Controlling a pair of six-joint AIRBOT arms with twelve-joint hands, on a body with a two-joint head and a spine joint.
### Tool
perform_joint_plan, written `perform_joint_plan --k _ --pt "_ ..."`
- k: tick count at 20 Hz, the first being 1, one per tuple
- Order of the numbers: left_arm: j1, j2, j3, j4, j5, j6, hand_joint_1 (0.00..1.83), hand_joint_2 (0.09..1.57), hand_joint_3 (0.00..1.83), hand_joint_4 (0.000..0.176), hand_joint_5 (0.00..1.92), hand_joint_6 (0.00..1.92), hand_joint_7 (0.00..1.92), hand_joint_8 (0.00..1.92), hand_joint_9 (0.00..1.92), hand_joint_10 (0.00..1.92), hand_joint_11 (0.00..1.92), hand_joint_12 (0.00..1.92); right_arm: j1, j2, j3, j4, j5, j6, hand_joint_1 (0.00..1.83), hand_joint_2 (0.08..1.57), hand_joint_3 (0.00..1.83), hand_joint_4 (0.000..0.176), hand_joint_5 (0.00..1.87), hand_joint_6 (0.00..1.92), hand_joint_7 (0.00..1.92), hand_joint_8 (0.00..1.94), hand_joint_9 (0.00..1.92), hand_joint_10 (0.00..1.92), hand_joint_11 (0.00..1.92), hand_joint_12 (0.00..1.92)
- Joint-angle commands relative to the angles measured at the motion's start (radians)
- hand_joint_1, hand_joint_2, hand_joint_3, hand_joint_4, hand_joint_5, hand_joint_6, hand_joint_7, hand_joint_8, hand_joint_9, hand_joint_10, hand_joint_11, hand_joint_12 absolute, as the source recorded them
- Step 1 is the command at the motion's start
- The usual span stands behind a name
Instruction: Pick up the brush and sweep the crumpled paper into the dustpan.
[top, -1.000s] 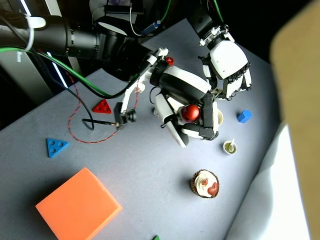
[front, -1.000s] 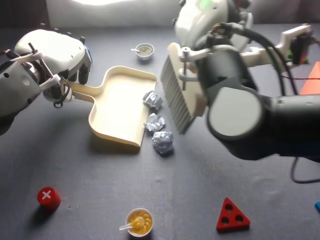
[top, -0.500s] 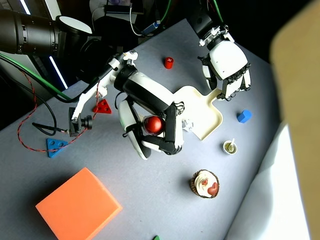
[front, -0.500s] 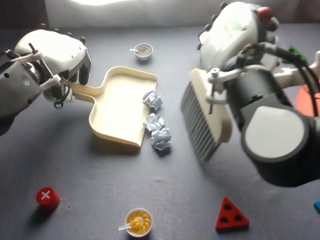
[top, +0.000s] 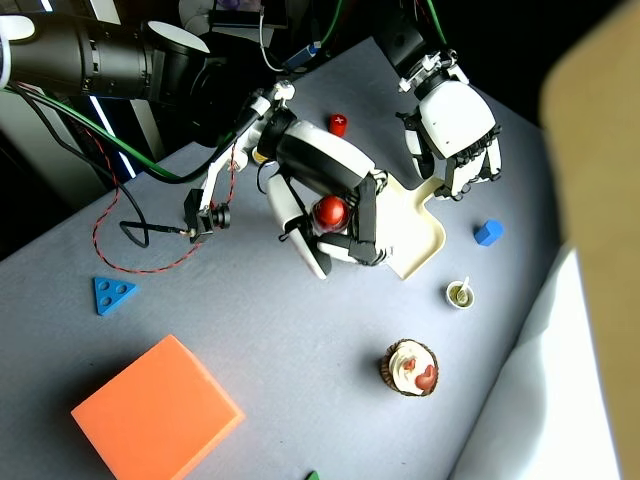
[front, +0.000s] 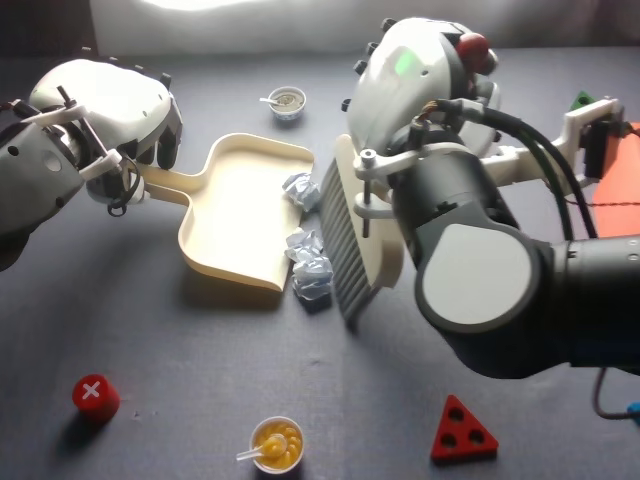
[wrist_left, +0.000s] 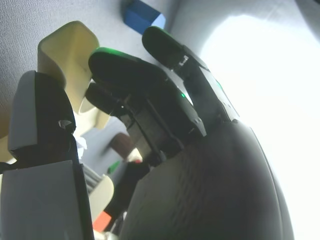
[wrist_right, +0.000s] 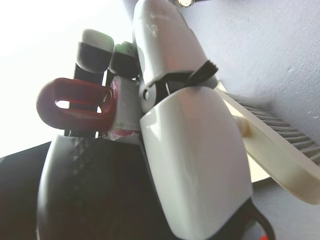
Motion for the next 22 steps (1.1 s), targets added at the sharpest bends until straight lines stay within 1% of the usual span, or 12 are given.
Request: perform_joint_plan --k 1,2,4,5,9,10,11,14,15,16,19,22 --pt "-0.006 0.002 0.003 0.034 -0.094 0.006 1.40 1.07 0.00 0.000 0.95 0.80 1.24 0.53 1.00 1.20 0.53 1.15 0.013 -0.007 0.012 -0.112 -0.043 -0.008 1.69 1.14 0.00 0.176 0.99 1.92 1.08 1.94 1.10 1.92 1.04 1.92" --pt "-0.006 0.002 0.003 0.034 -0.094 0.006 1.40 1.07 0.00 0.000 0.95 0.82 1.24 0.52 1.00 1.20 0.54 1.15 0.013 -0.019 0.034 -0.118 -0.041 -0.005 1.69 1.14 0.00 0.176 0.99 1.92 1.07 1.94 1.09 1.92 1.03 1.92" --pt "-0.006 0.003 0.004 0.034 -0.094 0.006 1.39 1.10 0.00 0.000 0.88 0.90 1.16 0.71 0.93 1.27 0.45 1.23 0.013 -0.043 0.072 -0.120 -0.037 0.004 1.67 1.14 0.00 0.176 1.00 1.92 1.09 1.94 1.08 1.92 0.99 1.92" --pt "-0.006 0.003 0.004 0.034 -0.094 0.006 1.39 1.10 0.00 0.000 0.88 0.89 1.15 0.72 0.92 1.29 0.46 1.24 0.015 -0.056 0.094 -0.125 -0.034 0.010 1.68 1.14 0.00 0.176 0.98 1.92 1.08 1.94 1.07 1.92 0.97 1.92" --pt "-0.006 0.002 0.004 0.035 -0.096 0.006 1.39 1.09 0.00 0.000 0.90 0.86 1.18 0.68 0.93 1.27 0.47 1.22 0.028 -0.090 0.150 -0.131 -0.024 0.045 1.68 1.14 0.00 0.176 0.95 1.92 1.07 1.94 1.07 1.92 1.02 1.92" --pt "-0.006 0.001 0.004 0.035 -0.096 0.006 1.39 1.09 0.00 0.000 0.92 0.84 1.18 0.68 0.93 1.28 0.47 1.21 0.031 -0.094 0.157 -0.139 -0.023 0.058 1.69 1.14 0.00 0.176 1.00 1.92 1.10 1.94 1.11 1.92 1.05 1.92" --pt "-0.006 0.000 0.004 0.034 -0.097 0.006 1.39 1.08 0.00 0.000 0.94 0.80 1.19 0.67 0.93 1.26 0.49 1.21 0.035 -0.098 0.166 -0.151 -0.022 0.073 1.71 1.13 0.00 0.176 1.00 1.92 1.10 1.94 1.11 1.92 1.05 1.92" --pt "-0.006 -0.001 0.006 0.034 -0.097 0.006 1.39 1.09 0.00 0.000 0.94 0.80 1.17 0.71 0.92 1.29 0.46 1.22 0.046 -0.106 0.185 -0.164 -0.021 0.104 1.71 1.13 0.00 0.176 1.00 1.92 1.07 1.94 1.10 1.92 1.06 1.92" --pt "-0.006 -0.001 0.006 0.034 -0.097 0.006 1.39 1.08 0.00 0.000 0.94 0.80 1.18 0.68 0.95 1.27 0.48 1.20 0.047 -0.108 0.191 -0.166 -0.021 0.108 1.69 1.14 0.00 0.176 0.97 1.92 1.04 1.94 1.06 1.92 1.05 1.92" --pt "-0.006 -0.001 0.006 0.035 -0.096 0.006 1.39 1.09 0.00 0.000 0.94 0.79 1.17 0.70 0.93 1.29 0.49 1.25 0.048 -0.110 0.195 -0.166 -0.021 0.114 1.68 1.14 0.00 0.176 1.00 1.92 1.08 1.94 1.07 1.92 1.02 1.92" --pt "-0.006 -0.002 0.006 0.035 -0.094 0.006 1.39 1.09 0.00 0.000 0.93 0.81 1.15 0.73 0.93 1.30 0.47 1.26 0.052 -0.116 0.211 -0.170 -0.021 0.132 1.66 1.17 0.01 0.176 0.98 1.92 1.09 1.94 1.08 1.92 0.98 1.92" --pt "-0.006 -0.004 0.006 0.035 -0.094 0.006 1.39 1.10 0.00 0.000 0.88 0.88 1.12 0.77 0.93 1.31 0.49 1.23 0.056 -0.124 0.227 -0.178 -0.021 0.158 1.68 1.13 0.00 0.176 0.99 1.92 1.10 1.94 1.11 1.92 1.01 1.92"
